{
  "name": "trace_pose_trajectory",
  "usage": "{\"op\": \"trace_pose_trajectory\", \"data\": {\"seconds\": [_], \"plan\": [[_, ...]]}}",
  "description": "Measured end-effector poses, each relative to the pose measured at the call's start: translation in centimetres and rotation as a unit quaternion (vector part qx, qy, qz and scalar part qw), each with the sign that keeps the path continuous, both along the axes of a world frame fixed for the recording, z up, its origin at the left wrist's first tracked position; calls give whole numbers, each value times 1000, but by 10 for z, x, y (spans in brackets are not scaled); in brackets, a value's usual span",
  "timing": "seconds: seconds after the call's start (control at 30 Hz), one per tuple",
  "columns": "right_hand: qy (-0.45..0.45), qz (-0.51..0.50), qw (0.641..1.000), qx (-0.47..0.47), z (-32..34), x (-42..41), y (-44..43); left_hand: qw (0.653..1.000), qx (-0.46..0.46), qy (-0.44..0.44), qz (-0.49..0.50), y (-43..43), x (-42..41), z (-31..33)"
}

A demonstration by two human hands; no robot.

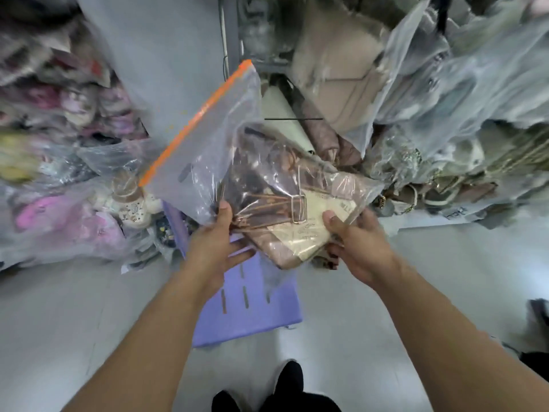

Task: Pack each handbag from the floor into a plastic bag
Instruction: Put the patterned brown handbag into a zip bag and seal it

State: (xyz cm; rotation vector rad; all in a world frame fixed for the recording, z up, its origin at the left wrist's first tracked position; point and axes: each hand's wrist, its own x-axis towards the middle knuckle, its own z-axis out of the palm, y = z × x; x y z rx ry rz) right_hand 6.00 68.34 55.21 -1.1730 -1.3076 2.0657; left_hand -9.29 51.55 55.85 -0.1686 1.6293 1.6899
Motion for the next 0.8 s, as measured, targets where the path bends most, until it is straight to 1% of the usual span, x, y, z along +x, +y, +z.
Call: {"op": "trace_pose_trajectory", "data": {"seconds": [0.07, 0.17, 0.3, 0.4, 0.57, 0.67, 0.8], "plan": [[34, 5, 999, 25, 35, 4, -3, 1000, 19, 9, -15, -3, 1, 34], [45, 13, 997, 66, 79, 10, -5, 999, 51, 1, -14, -9, 5, 76], [54, 31, 994, 90, 120, 19, -9, 996, 85, -18, 12, -11, 16, 112], [48, 33, 994, 96, 140, 22, -8, 994, 97, -46, 33, -5, 21, 128], [38, 27, 995, 91, 165, 23, 4, 990, 100, -92, 30, 14, 18, 147], [23, 32, 994, 101, 172, 15, 16, 989, 83, -124, 24, 27, 5, 149], [-17, 25, 992, 121, 176, -5, 28, 983, 69, -160, 60, 45, -16, 144]]}}
